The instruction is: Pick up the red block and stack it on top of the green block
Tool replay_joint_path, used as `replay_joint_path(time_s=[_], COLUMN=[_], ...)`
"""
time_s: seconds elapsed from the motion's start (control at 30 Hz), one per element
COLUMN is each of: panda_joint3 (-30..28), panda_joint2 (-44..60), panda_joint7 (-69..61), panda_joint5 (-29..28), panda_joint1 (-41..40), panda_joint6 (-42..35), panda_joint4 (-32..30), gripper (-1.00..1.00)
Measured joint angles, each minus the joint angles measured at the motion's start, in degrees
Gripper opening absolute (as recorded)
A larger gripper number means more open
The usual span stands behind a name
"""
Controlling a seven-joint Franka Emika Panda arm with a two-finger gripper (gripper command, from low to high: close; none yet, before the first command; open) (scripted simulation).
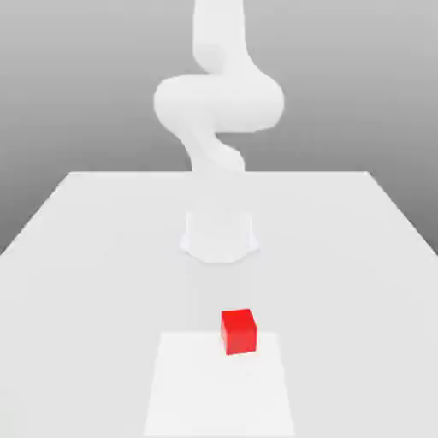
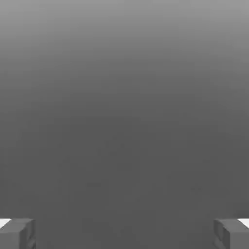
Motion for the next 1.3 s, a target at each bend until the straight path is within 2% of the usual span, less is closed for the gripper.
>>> replay_joint_path(time_s=[0.53, 0.6, 0.77, 0.8, 1.03, 1.3], panda_joint3=[0.79, 1.00, 0.32, 0.14, 0.15, 0.34], panda_joint2=[29.45, 37.41, 49.85, 51.67, 52.01, 37.15], panda_joint7=[-4.66, -4.86, -4.52, -4.47, -4.22, -4.72], panda_joint5=[0.35, 0.03, -0.71, -0.77, -1.06, -0.19], panda_joint1=[3.71, 3.93, 4.63, 4.80, 4.74, 4.67], panda_joint6=[23.47, 29.54, 39.84, 41.41, 41.69, 28.76], panda_joint4=[-29.93, -31.86, -31.36, -31.13, -31.10, -33.04], gripper=[0.00, 0.00, 0.00, -1.00, -1.00, -1.00])
